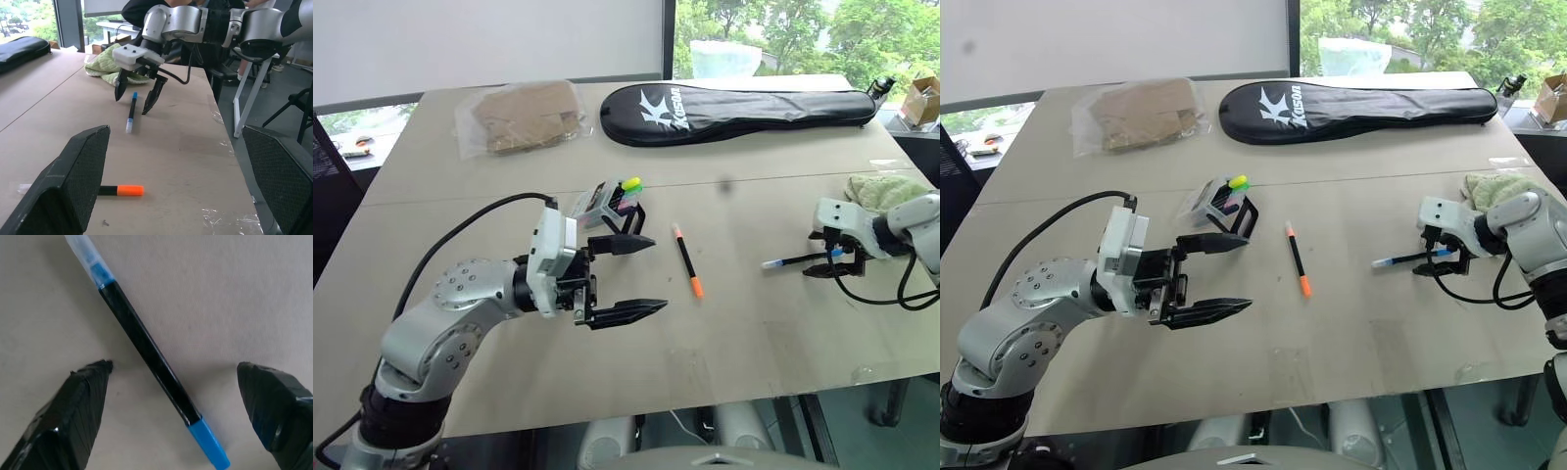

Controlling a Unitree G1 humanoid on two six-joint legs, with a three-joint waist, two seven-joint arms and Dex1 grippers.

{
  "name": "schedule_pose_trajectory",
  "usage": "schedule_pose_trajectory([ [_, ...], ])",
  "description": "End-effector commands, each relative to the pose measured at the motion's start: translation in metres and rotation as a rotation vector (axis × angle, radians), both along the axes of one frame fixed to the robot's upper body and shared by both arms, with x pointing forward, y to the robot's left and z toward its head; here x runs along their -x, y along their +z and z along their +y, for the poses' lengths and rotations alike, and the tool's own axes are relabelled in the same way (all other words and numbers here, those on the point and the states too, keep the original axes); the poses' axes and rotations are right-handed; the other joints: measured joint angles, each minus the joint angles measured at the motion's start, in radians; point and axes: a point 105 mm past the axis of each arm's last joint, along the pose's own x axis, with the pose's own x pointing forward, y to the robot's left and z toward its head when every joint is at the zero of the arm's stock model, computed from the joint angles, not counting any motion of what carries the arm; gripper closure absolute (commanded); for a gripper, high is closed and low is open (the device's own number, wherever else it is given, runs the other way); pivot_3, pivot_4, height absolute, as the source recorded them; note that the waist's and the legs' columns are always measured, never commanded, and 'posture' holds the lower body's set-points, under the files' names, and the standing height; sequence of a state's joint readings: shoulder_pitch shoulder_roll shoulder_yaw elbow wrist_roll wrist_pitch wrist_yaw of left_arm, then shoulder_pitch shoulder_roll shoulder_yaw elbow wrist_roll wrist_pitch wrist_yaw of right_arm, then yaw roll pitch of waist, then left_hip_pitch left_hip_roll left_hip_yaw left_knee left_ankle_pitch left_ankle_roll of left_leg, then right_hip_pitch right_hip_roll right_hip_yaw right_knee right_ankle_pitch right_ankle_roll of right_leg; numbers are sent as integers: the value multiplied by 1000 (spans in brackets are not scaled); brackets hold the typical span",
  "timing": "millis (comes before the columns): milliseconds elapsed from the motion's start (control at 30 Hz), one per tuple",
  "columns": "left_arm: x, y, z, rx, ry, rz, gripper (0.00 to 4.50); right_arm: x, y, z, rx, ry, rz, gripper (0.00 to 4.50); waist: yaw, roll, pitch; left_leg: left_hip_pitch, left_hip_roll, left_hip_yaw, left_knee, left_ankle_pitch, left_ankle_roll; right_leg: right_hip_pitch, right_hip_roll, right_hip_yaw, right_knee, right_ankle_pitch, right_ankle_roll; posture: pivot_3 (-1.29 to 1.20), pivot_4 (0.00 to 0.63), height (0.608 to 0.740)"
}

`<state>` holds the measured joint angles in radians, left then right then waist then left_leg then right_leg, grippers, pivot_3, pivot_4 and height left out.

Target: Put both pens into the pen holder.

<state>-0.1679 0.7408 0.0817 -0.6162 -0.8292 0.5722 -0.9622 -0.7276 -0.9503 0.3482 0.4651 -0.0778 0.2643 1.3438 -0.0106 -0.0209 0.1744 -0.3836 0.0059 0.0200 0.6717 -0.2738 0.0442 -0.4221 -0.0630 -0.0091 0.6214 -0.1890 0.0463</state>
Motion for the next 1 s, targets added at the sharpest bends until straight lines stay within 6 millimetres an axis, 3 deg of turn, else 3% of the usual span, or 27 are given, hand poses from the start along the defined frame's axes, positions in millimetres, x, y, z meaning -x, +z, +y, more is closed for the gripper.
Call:
schedule_pose_trajectory([
  [33,2,11,-1,16,7,-44,0,-1,-8,0,30,30,34,1283,-1,-1,-1,1,0,0,0,0,0,1,0,0,0,0,0,0,150,740],
  [267,-3,12,0,22,19,-46,0,-3,-12,-4,45,15,51,4468,-3,-3,-1,7,0,0,4,0,1,8,1,0,2,-3,-2,0,150,740],
  [400,-4,10,-2,27,23,-44,0,0,-9,-2,-36,-32,38,4468,-2,-5,-3,7,0,-1,5,0,1,9,1,0,3,-2,-3,0,150,740],
  [600,-11,12,-5,49,60,-56,0,10,14,28,-336,-127,8,4468,1,-5,-2,4,0,-3,4,0,1,7,1,-1,2,-1,-5,0,150,740],
  [733,-28,22,-8,165,183,5,0,18,42,59,-620,-180,-34,4468,1,-4,-2,4,1,-4,3,0,1,6,1,-1,2,1,-1,0,150,740],
  [867,-30,24,-14,249,179,205,0,44,68,101,-874,-150,-61,4468,5,-4,-2,3,0,-6,2,0,1,6,1,-2,2,2,-1,0,150,740],
  [1000,-31,27,-19,305,166,279,0,69,85,144,-1048,-82,-62,4468,7,-4,-2,3,0,-7,3,0,1,6,0,-4,3,1,-1,0,150,740],
])
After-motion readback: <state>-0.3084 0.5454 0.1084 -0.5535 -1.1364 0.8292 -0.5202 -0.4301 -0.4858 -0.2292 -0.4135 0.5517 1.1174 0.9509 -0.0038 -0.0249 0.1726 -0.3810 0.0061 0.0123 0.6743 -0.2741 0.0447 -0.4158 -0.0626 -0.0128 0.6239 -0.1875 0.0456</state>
